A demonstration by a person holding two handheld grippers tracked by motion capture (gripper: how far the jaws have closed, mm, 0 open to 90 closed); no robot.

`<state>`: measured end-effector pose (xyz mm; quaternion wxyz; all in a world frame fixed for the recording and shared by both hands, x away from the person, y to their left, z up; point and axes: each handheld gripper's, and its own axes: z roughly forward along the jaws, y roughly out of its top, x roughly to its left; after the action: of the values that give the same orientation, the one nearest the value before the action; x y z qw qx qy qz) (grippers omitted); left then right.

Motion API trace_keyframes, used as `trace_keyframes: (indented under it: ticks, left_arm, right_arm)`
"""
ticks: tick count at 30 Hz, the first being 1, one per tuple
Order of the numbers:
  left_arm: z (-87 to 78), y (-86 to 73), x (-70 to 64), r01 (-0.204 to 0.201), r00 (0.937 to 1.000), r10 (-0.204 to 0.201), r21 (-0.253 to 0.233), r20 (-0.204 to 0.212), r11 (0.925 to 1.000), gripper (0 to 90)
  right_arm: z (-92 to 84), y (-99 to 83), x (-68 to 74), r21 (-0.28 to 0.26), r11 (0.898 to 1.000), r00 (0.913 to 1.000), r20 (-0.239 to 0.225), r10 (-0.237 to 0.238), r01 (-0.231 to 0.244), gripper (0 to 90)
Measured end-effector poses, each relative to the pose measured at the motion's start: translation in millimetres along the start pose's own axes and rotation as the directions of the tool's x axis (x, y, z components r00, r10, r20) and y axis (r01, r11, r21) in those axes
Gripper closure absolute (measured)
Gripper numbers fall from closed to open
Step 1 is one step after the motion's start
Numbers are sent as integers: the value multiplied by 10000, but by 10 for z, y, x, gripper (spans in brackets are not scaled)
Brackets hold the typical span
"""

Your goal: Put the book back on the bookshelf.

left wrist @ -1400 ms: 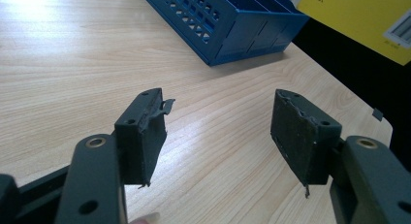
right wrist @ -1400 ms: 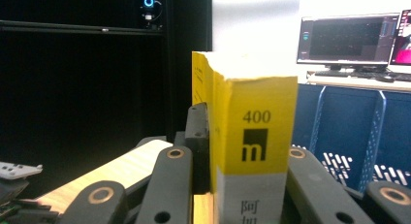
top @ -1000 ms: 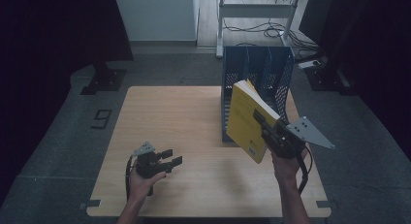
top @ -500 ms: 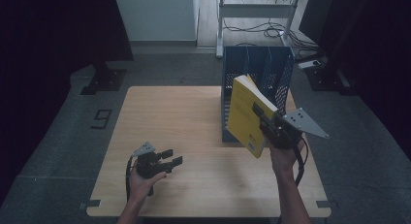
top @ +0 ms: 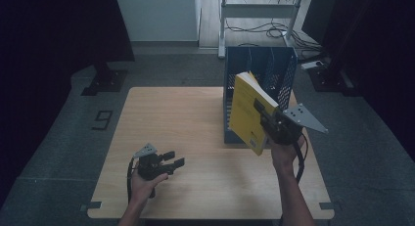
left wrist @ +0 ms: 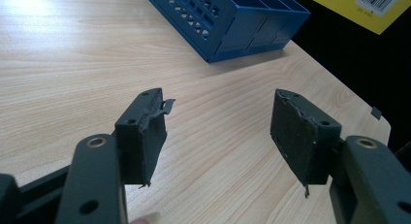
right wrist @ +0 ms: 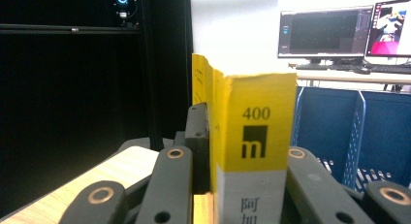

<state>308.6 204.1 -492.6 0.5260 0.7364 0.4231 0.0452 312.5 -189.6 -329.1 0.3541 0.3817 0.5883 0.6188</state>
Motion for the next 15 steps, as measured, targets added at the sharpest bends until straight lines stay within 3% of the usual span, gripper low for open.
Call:
trace_keyframes:
  ticks: [15]
  left_arm:
    - [5,-3,10,73,10000,-74,62,32,10000,373]
  right_arm:
    - [106,46,-21,74,9999,9998,178,74,-75,744]
